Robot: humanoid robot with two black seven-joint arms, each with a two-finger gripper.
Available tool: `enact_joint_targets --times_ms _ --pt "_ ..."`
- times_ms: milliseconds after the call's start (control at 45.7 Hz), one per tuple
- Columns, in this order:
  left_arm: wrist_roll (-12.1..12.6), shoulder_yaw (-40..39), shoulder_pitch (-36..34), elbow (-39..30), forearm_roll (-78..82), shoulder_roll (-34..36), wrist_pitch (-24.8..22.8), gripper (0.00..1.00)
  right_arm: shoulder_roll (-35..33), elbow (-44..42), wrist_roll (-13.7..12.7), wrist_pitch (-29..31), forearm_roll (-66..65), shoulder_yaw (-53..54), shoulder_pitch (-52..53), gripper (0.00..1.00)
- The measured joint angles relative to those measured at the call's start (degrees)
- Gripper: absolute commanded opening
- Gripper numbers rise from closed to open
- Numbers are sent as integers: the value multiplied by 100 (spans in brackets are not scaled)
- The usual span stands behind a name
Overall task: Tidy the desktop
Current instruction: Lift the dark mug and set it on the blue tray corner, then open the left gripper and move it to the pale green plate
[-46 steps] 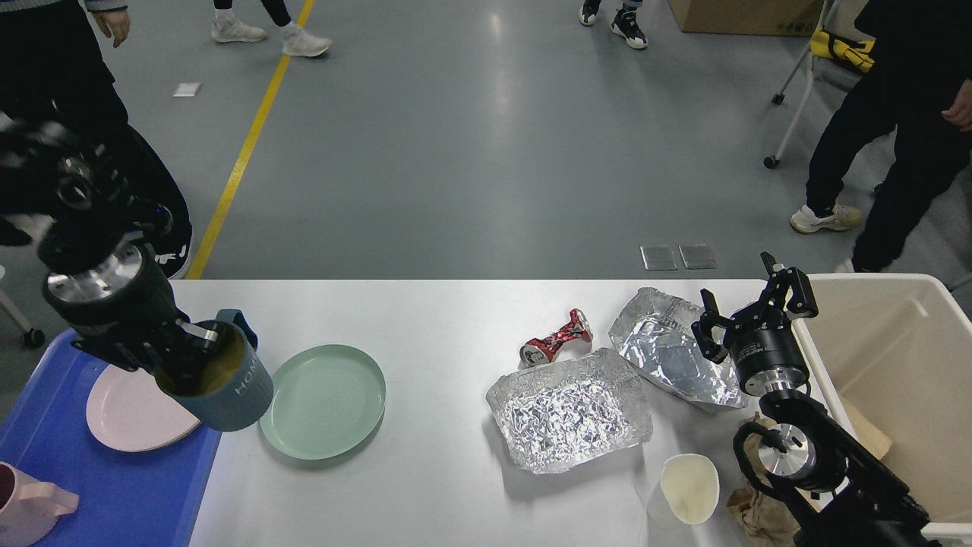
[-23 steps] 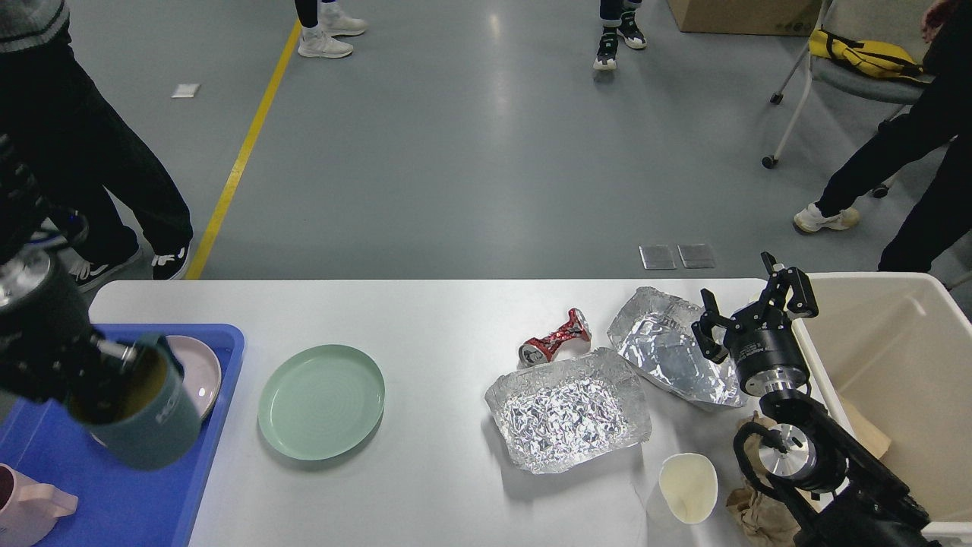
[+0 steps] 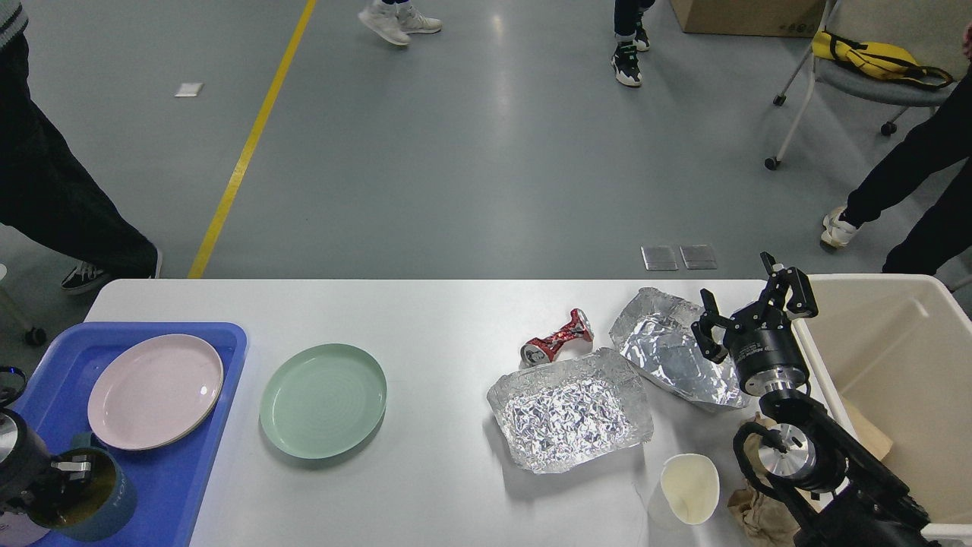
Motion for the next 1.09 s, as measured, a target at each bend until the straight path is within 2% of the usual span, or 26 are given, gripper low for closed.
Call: enact_joint_targets --times_ms 328,569,657,723,854,942,1095 --pt "-10 -425 738 320 -17 11 87 0 0 0 -2 0 0 0 0 100" --pt "-10 -570 1088 451 -37 -45 538 7 0 0 -2 0 0 0 0 100" --pt "-10 -570 1120 463 -43 -59 583 15 0 0 -2 0 -3 0 0 100" --pt "-7 -570 1129 466 -50 -63 591 24 0 0 -2 0 -3 0 0 100" --pt "0 -568 1133 474 -77 -64 605 58 0 0 0 0 -3 0 0 100" --pt "0 -568 1133 475 -86 -64 605 77 0 0 3 0 2 0 0 100" --pt "0 -567 1116 475 -98 -45 605 90 0 0 4 0 4 0 0 100"
